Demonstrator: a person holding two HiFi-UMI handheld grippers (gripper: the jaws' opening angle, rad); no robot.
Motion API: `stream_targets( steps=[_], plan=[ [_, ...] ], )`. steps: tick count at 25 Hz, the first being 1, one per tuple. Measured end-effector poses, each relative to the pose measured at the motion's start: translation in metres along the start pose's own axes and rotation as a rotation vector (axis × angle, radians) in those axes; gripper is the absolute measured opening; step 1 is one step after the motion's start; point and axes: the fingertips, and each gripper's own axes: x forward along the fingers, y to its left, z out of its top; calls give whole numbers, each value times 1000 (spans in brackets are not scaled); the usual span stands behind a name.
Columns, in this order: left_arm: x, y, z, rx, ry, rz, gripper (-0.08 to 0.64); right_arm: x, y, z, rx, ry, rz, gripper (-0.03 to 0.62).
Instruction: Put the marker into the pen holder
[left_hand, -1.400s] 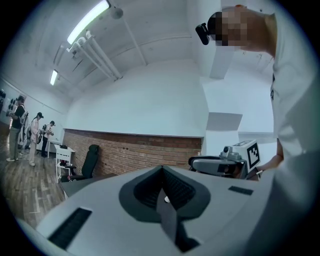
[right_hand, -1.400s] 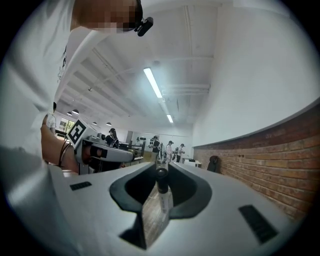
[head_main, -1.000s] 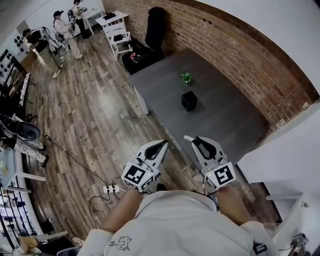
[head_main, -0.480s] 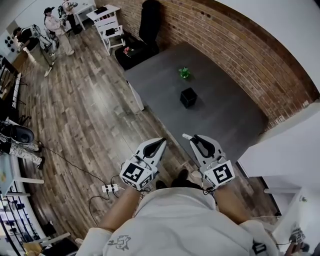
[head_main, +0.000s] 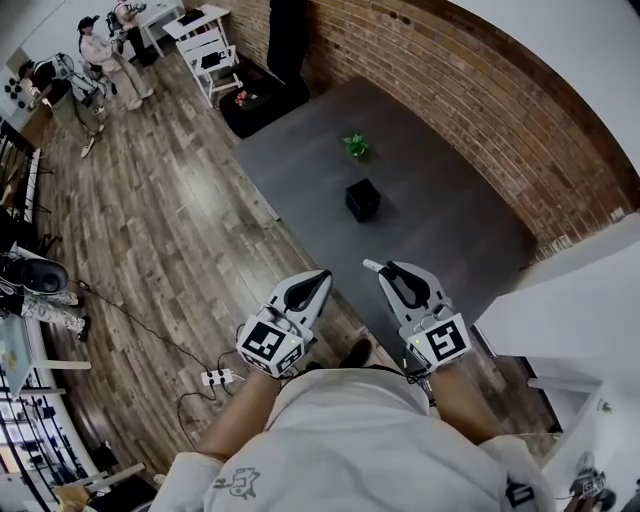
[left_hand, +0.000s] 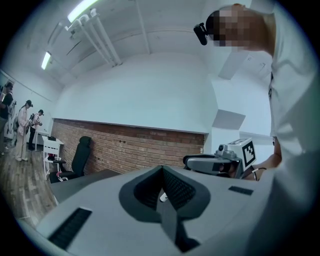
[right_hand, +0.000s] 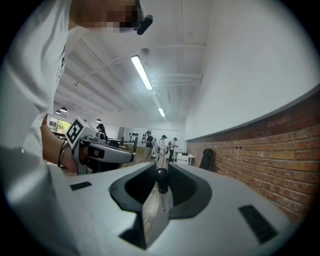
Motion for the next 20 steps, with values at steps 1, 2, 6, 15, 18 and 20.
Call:
stream_targets(
  steps=[1, 2, 6, 15, 18, 20],
  plan=[
    [8, 0, -1, 2, 3, 2, 12, 0, -7, -3, 0, -2, 4, 80],
    [15, -1, -3, 3, 6, 3, 12, 0, -13, -5, -3, -3, 8, 80],
    [33, -7, -8, 7, 29, -2, 12, -3, -28, -12, 3, 2, 16, 80],
    [62, 1, -17, -3, 65, -33, 12, 0, -59, -29, 34, 19, -21, 80],
    [73, 10, -21, -16, 71, -50, 12, 8, -66, -33, 26, 28, -30, 80],
    [81, 17, -23, -18, 74, -63, 12, 15, -73, -36, 27, 38, -42, 80]
  ],
)
